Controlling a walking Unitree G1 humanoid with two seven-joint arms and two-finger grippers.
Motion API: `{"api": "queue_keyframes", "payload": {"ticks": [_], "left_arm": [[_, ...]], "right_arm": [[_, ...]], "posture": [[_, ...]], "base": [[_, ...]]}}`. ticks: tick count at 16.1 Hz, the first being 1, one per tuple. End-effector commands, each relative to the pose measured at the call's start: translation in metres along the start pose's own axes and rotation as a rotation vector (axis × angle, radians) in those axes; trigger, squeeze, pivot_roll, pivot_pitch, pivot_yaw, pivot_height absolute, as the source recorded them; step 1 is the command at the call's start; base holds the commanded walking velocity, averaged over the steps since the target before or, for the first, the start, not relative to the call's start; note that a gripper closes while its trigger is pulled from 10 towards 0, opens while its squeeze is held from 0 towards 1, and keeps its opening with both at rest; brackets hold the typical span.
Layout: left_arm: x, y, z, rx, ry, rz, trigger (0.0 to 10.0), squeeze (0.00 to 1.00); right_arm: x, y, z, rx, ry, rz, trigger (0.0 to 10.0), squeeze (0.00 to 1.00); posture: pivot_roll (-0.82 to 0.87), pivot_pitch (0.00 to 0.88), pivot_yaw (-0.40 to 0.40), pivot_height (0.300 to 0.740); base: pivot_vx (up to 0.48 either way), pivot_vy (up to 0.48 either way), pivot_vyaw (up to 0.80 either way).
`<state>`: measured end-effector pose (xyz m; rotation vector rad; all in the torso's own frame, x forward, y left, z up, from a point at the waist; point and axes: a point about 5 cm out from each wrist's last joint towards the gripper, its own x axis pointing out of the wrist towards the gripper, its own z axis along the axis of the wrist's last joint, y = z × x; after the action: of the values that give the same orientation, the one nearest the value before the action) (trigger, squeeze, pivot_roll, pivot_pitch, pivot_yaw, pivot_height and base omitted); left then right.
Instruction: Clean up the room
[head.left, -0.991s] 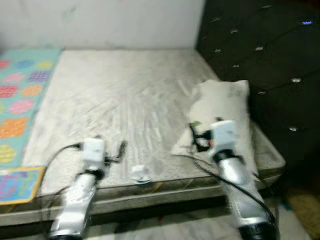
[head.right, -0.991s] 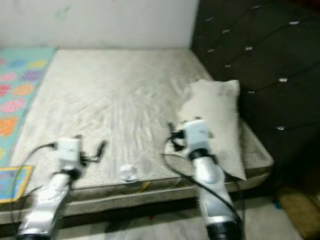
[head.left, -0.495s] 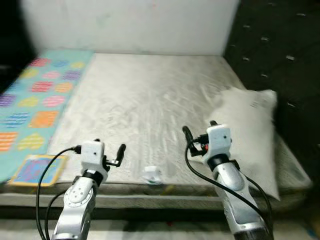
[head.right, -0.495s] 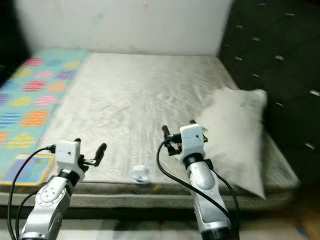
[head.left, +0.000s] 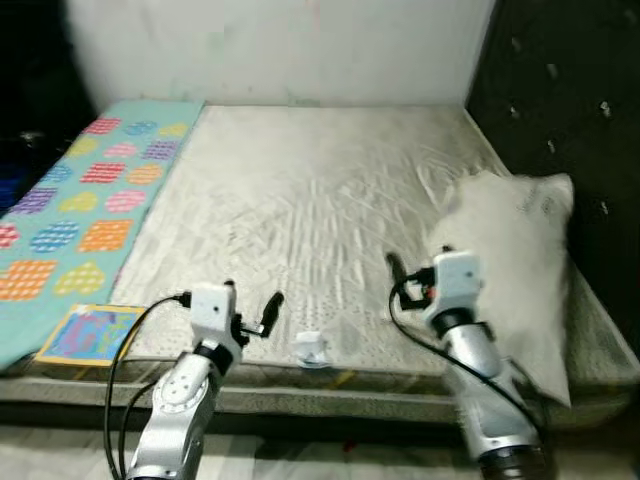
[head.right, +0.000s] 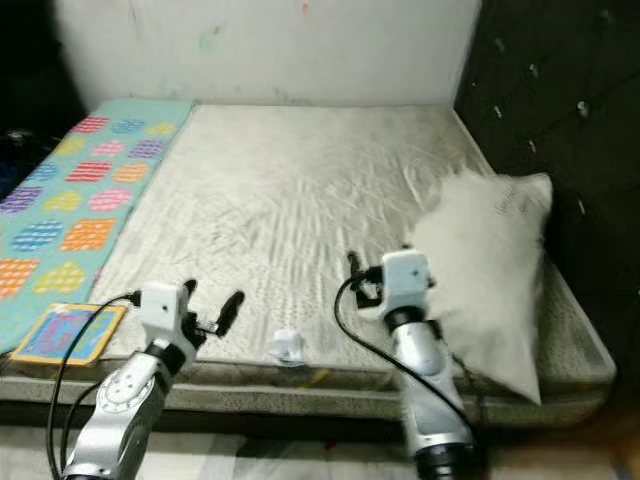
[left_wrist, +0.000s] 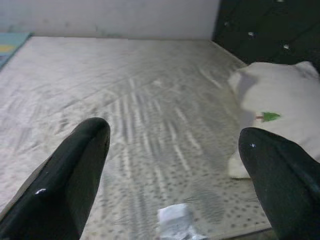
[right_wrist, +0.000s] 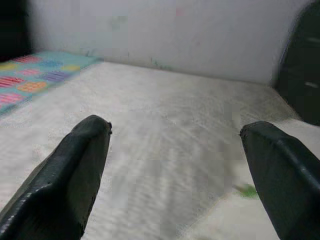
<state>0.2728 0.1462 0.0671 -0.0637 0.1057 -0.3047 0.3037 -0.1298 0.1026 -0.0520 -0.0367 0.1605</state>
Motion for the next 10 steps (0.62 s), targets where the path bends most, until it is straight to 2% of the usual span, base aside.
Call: {"api": "queue_keyframes", "payload": {"ticks": [1,5,7,10], "left_arm": [[-0.002,0.008,0.001,0.003,0.008,0.021,10.0,0.0],[-0.002,0.0,0.001,0.015,0.005,-0.006,10.0,0.0],[-0.003,0.0,0.0,0.004,0.007,-0.002,10.0,0.0],[-0.003,0.0,0.0,-0.004,0.007,-0.006,10.0,0.0]], "right_arm": [[0.006,0.016,0.005,0.023,-0.031,0.056,10.0,0.0],[-0.001,0.025,-0.009,0.039,0.011,0.086,10.0,0.0],[-0.001,0.021,-0.008,0.027,0.006,0.078,10.0,0.0],[0.002,0.005,-0.003,-0.001,-0.016,0.045,10.0,0.0]], "posture": [[-0.09,0.0,-0.011,0.74],[-0.06,0.0,-0.044,0.74],[-0.07,0.0,-0.044,0.74],[-0.09,0.0,-0.037,0.74]], "base": [[0.0,0.0,0.0],[0.0,0.0,0.0],[0.0,0.0,0.0],[0.0,0.0,0.0]]}}
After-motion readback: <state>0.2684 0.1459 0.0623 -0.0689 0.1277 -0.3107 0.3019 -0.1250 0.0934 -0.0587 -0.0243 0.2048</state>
